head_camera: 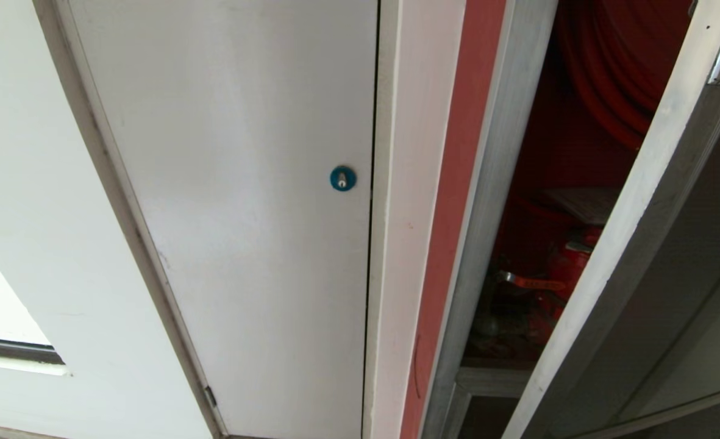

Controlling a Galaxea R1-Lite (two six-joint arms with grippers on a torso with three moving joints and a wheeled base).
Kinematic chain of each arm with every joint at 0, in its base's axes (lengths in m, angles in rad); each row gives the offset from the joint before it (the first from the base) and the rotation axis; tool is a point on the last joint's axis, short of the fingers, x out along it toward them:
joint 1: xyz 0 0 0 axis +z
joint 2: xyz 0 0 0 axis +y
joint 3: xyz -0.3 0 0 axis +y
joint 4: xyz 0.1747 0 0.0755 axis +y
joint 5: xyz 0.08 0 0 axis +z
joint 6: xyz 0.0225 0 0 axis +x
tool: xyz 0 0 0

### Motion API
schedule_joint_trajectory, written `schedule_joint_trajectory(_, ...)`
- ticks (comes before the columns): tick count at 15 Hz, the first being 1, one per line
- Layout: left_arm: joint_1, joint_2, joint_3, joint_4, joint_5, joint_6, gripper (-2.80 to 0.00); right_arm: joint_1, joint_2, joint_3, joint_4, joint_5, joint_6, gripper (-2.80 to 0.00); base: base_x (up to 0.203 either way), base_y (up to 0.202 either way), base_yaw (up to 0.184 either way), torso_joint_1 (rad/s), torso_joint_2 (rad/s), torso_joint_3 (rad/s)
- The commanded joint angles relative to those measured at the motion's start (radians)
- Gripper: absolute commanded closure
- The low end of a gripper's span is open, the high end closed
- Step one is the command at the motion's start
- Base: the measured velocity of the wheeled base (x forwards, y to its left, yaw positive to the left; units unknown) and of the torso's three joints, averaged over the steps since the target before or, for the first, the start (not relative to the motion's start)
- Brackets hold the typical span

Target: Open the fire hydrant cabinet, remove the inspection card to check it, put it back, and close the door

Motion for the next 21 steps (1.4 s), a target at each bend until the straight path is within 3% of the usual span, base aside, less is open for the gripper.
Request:
schedule_joint_trajectory(1,-0.001,0.0,0.006,-0.001,0.0,0.0,0.0,0.001,0.191,-0.104,-0.01,0.032,-0.001,0.0,0.0,0.0,0.0,0.0,0.0,0.0)
schedule_joint_trajectory(7,-0.001,0.0,0.006,0.0,0.0,0.0,0.0,0.026,0.418,-0.292,-0.081,0.076,-0.003,0.0,0.0,0.0,0.0,0.0,0.0,0.0)
schedule_joint_trajectory(13,0.0,0.0,0.006,0.0,0.0,0.0,0.0,0.036,0.541,-0.354,-0.105,0.07,-0.006,0.0,0.0,0.0,0.0,0.0,0.0,0.0)
schedule_joint_trajectory(21,-0.001,0.0,0.006,-0.001,0.0,0.0,0.0,0.14,0.705,-0.364,-0.269,-0.127,-0.005,0.0,0.0,0.0,0.0,0.0,0.0,0.0)
